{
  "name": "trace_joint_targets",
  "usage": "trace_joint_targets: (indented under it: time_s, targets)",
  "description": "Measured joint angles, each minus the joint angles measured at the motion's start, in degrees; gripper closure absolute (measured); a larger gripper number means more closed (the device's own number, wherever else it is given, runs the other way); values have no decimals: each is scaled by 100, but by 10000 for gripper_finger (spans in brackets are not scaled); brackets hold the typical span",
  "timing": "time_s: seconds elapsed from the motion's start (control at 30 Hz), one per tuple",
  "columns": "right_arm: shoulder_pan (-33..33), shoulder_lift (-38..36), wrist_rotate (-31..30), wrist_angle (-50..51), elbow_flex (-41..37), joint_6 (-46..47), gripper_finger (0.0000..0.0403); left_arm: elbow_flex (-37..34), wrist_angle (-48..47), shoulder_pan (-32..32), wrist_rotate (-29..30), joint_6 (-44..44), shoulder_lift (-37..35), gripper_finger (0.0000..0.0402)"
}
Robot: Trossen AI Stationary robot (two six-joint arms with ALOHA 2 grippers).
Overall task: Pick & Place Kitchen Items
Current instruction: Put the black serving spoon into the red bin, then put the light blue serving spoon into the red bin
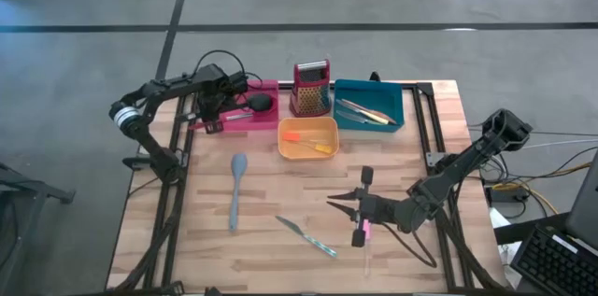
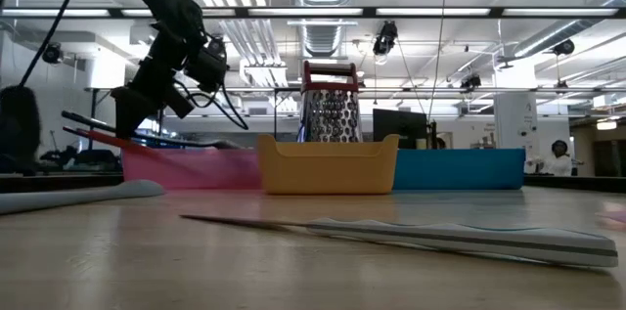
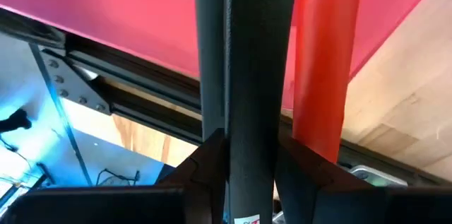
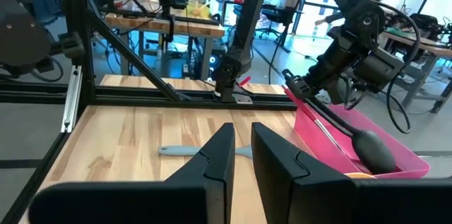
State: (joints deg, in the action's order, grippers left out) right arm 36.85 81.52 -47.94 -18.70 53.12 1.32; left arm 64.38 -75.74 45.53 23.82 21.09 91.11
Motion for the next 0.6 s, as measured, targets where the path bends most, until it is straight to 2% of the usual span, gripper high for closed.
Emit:
trace_joint_targets:
  time_s: [0.13,0.3,0.33,0.5,0.6]
  targets:
    - [-1,0,0,0,0,0,367,-4,10,38,18,69,90,310]
    - [-1,0,0,0,0,3,370,-5,29,40,432,-77,107,310]
    - [-1,0,0,0,0,2,368,-4,32,40,473,-122,91,300]
    - [-1,0,-1,-5,0,-134,352,2,-132,40,503,-429,66,180]
    - [-1,0,-2,-7,10,-307,339,6,-173,40,458,-681,64,131]
